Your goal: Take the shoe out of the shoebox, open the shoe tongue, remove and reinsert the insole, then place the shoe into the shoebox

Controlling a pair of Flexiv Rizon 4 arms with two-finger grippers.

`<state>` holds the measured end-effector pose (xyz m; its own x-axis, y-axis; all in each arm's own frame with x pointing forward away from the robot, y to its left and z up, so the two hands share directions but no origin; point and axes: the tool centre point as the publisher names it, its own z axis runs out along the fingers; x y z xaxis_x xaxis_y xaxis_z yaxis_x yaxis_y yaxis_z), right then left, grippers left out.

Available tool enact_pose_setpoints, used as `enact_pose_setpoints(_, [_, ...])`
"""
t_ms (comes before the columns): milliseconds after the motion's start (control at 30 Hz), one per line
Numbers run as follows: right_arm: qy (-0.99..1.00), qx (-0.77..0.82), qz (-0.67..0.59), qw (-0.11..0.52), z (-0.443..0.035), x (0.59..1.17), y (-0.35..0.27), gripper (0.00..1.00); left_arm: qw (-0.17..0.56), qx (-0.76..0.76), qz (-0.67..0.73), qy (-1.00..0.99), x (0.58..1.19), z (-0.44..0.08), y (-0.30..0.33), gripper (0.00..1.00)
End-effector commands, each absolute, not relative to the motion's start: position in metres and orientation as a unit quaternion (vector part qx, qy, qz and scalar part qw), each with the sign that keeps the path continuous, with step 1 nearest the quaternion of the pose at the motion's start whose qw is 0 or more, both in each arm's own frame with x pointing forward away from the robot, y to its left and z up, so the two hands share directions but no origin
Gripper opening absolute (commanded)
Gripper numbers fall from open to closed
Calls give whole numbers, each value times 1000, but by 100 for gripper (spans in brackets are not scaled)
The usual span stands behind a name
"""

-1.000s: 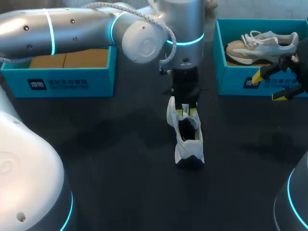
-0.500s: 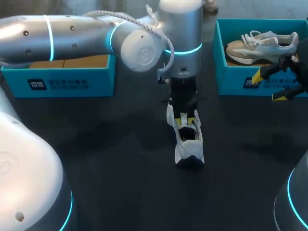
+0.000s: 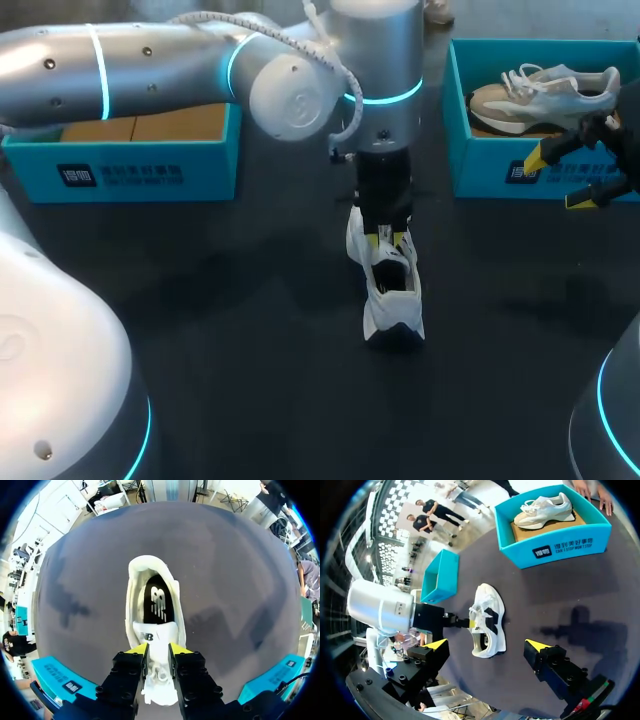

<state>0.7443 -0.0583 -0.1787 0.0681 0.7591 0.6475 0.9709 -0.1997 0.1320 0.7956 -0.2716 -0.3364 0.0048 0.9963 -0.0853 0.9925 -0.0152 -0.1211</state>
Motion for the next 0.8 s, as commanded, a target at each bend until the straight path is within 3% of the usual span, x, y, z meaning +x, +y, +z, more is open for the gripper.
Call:
enact_pose_setpoints(33, [-608,-712,-307,171,-179,744,-58,100,20,-709,72,-701,795,-351,-279,25])
enact_pose_setpoints(433, [-608,-712,-307,171,-179,744,-58,100,38,-700,82,-708,775,-371,-271,25])
enact_pose_setpoints(800, [-608,-712,-307,171,-179,744,-58,100,-7,-700,84,-709,775,-316,-272,26])
